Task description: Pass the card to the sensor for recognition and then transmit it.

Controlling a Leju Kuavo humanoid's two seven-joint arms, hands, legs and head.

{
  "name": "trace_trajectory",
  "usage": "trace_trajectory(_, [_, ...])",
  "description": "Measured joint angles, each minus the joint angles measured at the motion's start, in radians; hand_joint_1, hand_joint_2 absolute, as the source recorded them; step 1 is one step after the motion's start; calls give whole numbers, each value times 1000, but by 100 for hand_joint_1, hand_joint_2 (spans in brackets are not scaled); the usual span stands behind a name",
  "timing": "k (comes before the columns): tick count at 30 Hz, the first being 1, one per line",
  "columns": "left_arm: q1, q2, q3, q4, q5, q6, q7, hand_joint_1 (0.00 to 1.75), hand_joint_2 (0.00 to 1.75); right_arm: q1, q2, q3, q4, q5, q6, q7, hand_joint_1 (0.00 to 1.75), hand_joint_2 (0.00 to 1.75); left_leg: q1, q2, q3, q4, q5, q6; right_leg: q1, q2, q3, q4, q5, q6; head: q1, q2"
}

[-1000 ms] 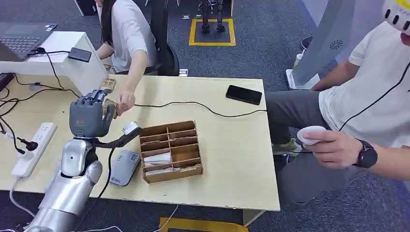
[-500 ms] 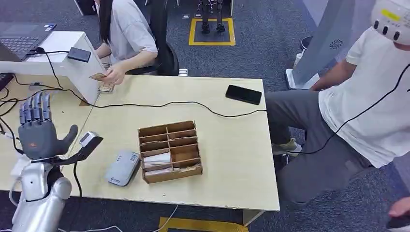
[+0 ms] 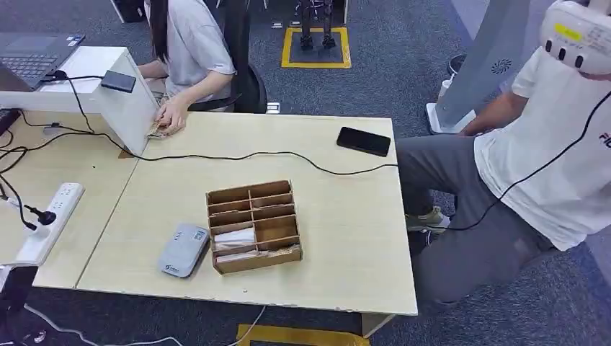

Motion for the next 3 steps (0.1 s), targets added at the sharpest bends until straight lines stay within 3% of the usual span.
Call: trace_trajectory(3, [-33, -16, 174, 137, -55, -6, -33, 0, 175, -1, 3, -12, 0, 4, 0, -1, 0, 175, 0, 0, 1, 0, 0, 0, 0, 0, 0, 0, 0, 0, 0, 0])
